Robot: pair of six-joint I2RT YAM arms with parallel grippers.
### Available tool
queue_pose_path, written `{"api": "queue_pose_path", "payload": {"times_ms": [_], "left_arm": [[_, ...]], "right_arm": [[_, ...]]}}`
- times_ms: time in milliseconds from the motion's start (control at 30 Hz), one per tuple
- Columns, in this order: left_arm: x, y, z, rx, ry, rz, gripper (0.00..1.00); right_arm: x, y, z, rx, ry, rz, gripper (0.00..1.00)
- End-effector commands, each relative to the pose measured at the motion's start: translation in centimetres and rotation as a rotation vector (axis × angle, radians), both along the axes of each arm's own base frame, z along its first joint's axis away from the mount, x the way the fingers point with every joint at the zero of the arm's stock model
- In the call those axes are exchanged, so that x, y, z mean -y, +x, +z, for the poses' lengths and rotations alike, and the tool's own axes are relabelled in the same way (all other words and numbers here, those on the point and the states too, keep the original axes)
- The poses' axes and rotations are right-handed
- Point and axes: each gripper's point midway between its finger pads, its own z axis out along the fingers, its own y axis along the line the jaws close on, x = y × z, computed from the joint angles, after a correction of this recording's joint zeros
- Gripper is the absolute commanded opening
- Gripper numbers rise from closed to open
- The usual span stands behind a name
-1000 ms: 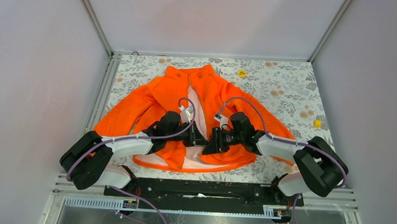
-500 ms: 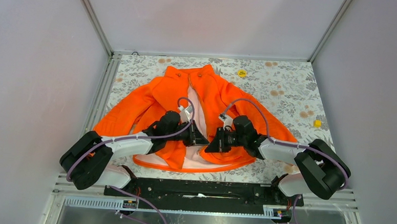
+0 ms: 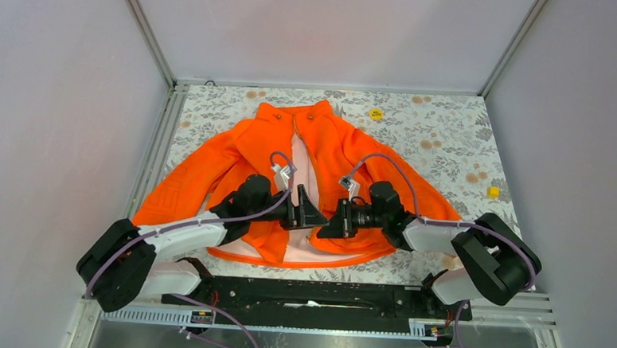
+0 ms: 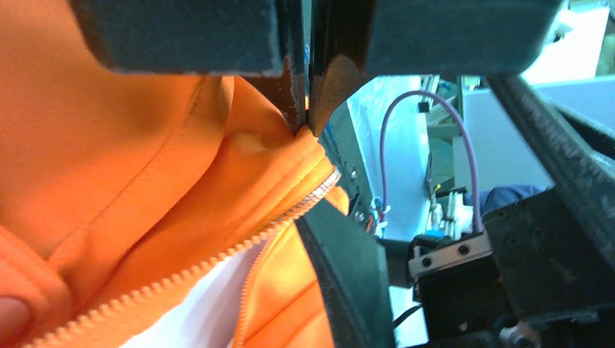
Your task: Zip up the jacket
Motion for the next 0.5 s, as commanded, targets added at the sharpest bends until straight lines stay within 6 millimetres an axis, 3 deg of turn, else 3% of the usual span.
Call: {"api": "queue_pose_path", "payload": {"times_ms": [0,300,467], "left_arm": [[-1.1,-0.7,0.7,0.062,-0.015,-0.025,0.88],[-1.2,-1.1,-0.2,0.124,-0.002,-0.081,0.95],[-0.4,-2.3,0.8,0.096,-0.093,-0.155,0.86]], "right_arm": [[-0.3,-1.0,2.4,0.073,0.133,0.113,0.0],[-0.5,-1.8,3.3,0.065,0.189,0.172,0.0],[-0.4,-1.2,2.5,0.063,0.144,0.137,0.0]]}}
